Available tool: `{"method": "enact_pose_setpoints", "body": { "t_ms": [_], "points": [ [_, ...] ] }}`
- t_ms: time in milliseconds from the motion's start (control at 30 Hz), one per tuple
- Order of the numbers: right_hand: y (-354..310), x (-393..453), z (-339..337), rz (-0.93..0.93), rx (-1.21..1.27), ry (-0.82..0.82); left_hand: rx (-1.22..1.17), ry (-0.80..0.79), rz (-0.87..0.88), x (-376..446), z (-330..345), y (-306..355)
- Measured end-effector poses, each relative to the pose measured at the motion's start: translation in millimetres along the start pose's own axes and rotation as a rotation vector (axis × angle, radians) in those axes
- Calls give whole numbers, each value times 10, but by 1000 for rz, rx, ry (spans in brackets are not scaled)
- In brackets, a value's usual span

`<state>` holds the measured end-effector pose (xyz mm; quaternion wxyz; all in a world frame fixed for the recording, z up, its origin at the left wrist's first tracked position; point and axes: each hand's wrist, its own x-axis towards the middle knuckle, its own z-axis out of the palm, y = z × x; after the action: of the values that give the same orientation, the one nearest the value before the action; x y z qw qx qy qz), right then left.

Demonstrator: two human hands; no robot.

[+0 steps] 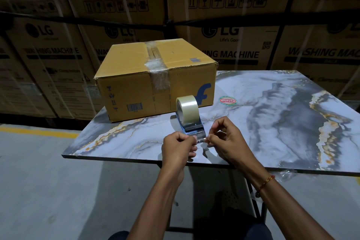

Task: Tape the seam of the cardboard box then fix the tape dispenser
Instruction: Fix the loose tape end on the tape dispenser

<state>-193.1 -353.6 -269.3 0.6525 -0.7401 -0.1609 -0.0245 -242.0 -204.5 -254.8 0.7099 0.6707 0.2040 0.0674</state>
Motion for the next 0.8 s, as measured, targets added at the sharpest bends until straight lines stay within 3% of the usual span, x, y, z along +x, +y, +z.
{"method": "enact_pose_setpoints", "body": {
  "t_ms": [267,433,800],
  "points": [
    [-1,-12,-14,21,7,2,17,-6,-15,-12,14,25],
    [-37,-18,-14,95,152,58,-5,-25,-31,-23,6,47],
    [-101,44,200,167,-78,-10,-37,-57,-41,-36,-29,76]
  ]
}}
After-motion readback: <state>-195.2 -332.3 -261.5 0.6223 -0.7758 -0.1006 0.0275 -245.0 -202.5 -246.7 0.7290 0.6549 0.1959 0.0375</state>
